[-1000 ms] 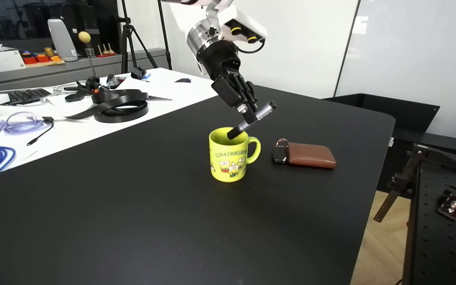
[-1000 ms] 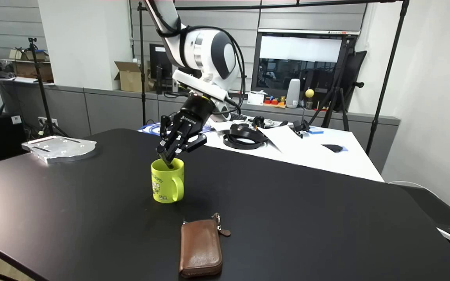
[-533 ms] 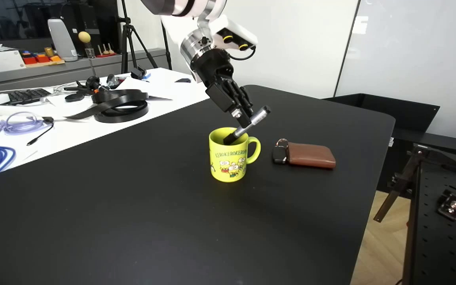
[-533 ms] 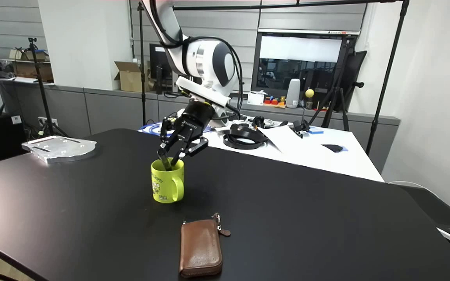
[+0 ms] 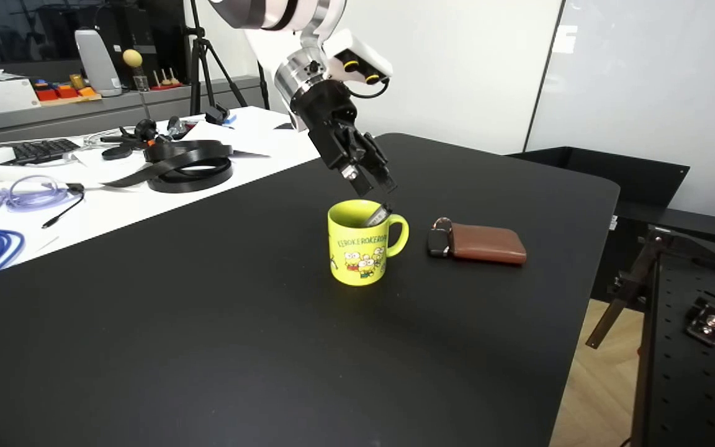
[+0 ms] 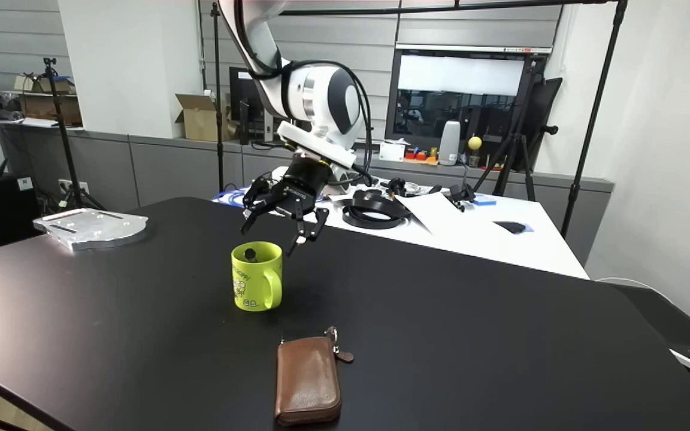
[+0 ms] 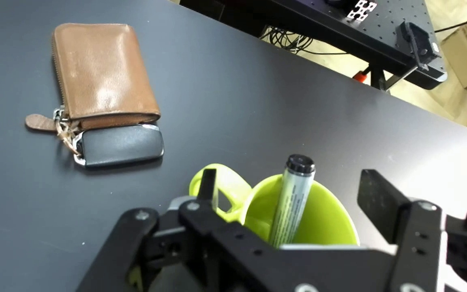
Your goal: Put the marker in the mug
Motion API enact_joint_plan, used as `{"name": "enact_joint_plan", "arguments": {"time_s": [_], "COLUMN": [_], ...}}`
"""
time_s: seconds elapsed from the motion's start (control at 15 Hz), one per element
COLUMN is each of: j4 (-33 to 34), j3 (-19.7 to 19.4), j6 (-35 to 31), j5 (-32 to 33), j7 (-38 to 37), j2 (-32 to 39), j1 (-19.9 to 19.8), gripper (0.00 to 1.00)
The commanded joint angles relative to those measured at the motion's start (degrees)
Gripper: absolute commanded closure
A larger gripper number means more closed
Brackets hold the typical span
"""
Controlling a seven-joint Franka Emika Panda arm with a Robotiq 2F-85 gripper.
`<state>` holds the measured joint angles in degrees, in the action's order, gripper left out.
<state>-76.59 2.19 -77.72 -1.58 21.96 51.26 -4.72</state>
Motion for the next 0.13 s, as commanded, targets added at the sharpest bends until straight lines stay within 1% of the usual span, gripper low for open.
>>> {"name": "enact_joint_plan", "arguments": {"time_s": [0.0,0.07], "j4": [-1.2,-3.0], "j3": [-0.1,-0.1], "j6": [-1.1,-2.5], "j5": [6.5,8.6], "j7": [0.5,-0.4], "j2": [-2.4,-3.7], "j1": [2.5,3.4], "gripper": [0.00,0.00]}}
